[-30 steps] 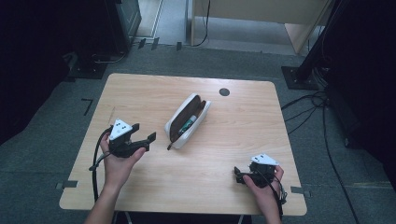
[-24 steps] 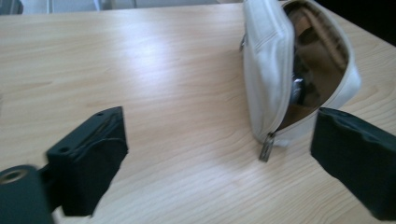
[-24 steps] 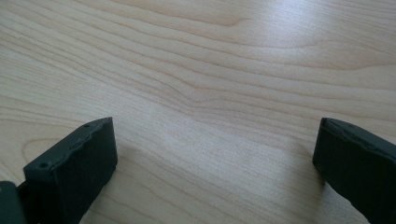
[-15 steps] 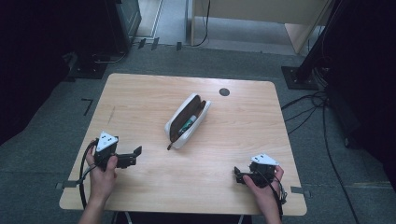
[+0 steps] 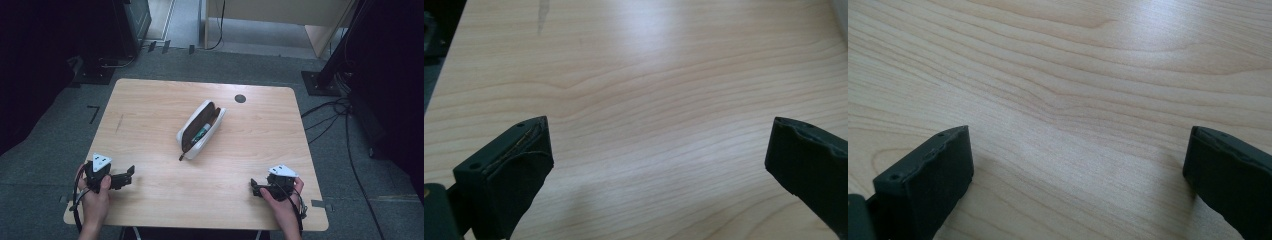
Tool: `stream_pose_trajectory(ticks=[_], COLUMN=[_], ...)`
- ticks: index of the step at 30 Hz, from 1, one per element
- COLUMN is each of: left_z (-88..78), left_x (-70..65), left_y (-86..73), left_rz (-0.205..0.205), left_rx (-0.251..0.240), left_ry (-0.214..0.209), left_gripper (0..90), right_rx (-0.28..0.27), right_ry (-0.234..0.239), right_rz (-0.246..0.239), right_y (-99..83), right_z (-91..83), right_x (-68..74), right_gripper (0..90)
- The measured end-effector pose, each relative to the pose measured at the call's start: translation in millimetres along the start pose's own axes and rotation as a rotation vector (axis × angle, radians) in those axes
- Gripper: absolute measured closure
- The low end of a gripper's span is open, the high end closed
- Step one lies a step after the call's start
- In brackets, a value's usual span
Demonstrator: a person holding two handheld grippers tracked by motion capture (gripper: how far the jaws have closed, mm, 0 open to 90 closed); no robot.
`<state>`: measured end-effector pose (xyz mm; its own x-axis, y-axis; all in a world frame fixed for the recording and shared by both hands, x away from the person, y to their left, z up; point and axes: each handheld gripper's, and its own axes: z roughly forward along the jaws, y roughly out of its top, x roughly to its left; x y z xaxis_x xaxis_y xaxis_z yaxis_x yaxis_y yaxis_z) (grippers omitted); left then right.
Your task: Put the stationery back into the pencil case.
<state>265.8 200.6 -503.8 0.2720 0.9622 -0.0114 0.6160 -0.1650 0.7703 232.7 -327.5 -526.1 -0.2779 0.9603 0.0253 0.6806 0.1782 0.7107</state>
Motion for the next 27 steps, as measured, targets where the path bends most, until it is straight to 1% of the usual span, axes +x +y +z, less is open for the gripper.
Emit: stream_pose_trajectory(ticks=[3, 4, 5, 6, 8, 12, 13, 15, 19, 25, 27], left_z=[4.6, 6.5, 8.1, 8.8, 9.6, 11.8, 12.5, 13.8, 16.0, 17.0, 17.2], left_x=[1.5, 2.0, 2.6, 3.0, 4.4, 5.5, 5.9, 6.1, 9.3, 8.9, 8.5], left_y=[-4.7, -5.7, -6.7, -7.2, -7.9, -8.0, -7.9, -7.4, -6.0, -5.2, -5.3], left_rz=[0.001, 0.003, 0.009, 0.012, 0.010, 0.024, 0.035, 0.039, 0.020, 0.029, 0.026], left_rx=[0.017, 0.028, 0.040, 0.042, 0.051, 0.081, 0.099, 0.112, 0.128, 0.128, 0.126], left_ry=[0.014, 0.022, 0.039, 0.048, 0.053, 0.063, 0.062, 0.048, 0.010, 0.002, 0.001], left_gripper=[0.0, 0.0, 0.0, 0.0, 0.0, 0.0, 0.0, 0.0, 0.0, 0.0, 0.0], right_rx=[0.000, 0.000, 0.000, 0.002, 0.003, 0.002, 0.002, 0.002, 0.002, 0.002, 0.001], right_ry=[0.000, 0.000, 0.000, 0.001, 0.001, 0.000, 0.000, 0.000, 0.000, 0.000, 0.001], right_rz=[0.000, -0.001, 0.000, 0.001, 0.002, 0.002, 0.002, 0.002, 0.002, 0.001, 0.001], right_y=[0.0, 0.0, 0.0, 0.3, 0.6, 1.1, 1.1, 1.1, 1.1, 1.1, 1.0], right_z=[0.0, 0.0, 0.1, 0.2, 0.5, 1.0, 1.1, 1.1, 1.1, 1.0, 1.0], right_x=[0.0, -0.1, 0.0, 0.1, 0.2, 0.1, 0.1, 0.1, 0.1, 0.1, 0.1], right_gripper=[0.0, 0.0, 0.0, 0.0, 0.0, 0.0, 0.0, 0.0, 0.0, 0.0, 0.0])
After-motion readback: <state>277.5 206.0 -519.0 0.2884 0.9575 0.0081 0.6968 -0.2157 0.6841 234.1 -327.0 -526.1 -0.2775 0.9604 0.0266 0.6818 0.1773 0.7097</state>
